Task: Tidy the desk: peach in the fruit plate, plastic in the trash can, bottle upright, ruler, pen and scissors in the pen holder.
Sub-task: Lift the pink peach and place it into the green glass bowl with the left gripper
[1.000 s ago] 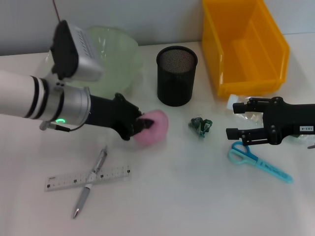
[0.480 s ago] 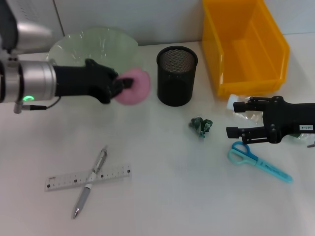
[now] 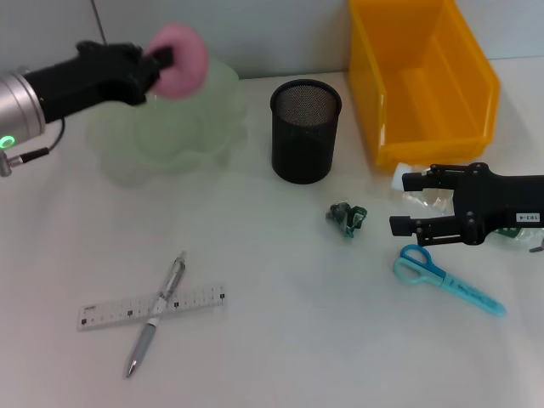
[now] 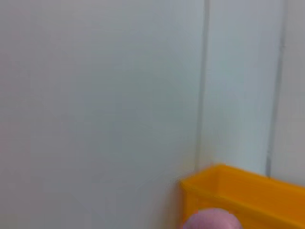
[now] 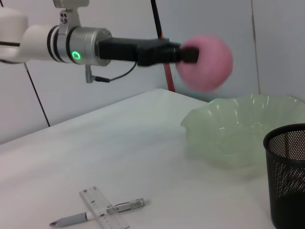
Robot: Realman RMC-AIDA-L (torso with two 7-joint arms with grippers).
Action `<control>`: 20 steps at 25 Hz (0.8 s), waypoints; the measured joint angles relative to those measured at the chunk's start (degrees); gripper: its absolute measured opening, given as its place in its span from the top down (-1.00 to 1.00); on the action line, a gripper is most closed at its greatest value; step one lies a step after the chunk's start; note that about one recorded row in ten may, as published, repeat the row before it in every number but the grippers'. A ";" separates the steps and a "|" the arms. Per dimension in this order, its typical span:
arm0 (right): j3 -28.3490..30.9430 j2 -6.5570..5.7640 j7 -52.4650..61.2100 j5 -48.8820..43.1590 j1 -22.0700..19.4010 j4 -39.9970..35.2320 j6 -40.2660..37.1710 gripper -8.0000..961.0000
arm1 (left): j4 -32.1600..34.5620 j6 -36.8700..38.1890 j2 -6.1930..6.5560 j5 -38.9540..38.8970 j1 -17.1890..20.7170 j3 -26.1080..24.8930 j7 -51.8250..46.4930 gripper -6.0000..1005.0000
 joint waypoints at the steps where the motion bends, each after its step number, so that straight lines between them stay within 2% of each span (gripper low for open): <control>1: 0.00 0.00 0.00 0.00 0.00 0.00 0.00 -0.74 | 0.00 0.00 0.00 0.00 0.00 0.00 0.00 0.84; 6: 0.08 0.06 -0.31 0.03 0.09 0.02 0.00 -0.74 | -4.16 -3.05 -0.07 -7.45 0.11 -0.60 6.35 0.84; 8: 0.09 0.05 -0.28 0.04 0.27 0.03 -0.01 -0.74 | -4.16 -3.05 -0.07 -7.45 0.11 -0.60 6.35 0.84; 9: 0.09 0.05 -0.17 0.03 0.34 0.03 -0.03 -0.74 | -5.36 -4.20 -0.16 -9.30 -0.01 -0.60 8.30 0.84; 10: 0.09 0.05 -0.09 0.04 0.42 0.03 -0.07 -0.74 | -8.74 -9.10 -0.32 -14.17 -0.82 -0.35 13.84 0.84; 15: -0.08 0.18 0.05 -0.01 0.54 0.03 -0.09 -0.74 | -11.89 -16.66 -0.52 -16.44 -2.21 -0.47 17.83 0.84; 20: 0.07 0.25 -0.12 -0.09 0.42 0.03 -0.05 -0.74 | -13.28 -20.47 -0.62 -18.32 -2.53 -0.18 18.69 0.84</control>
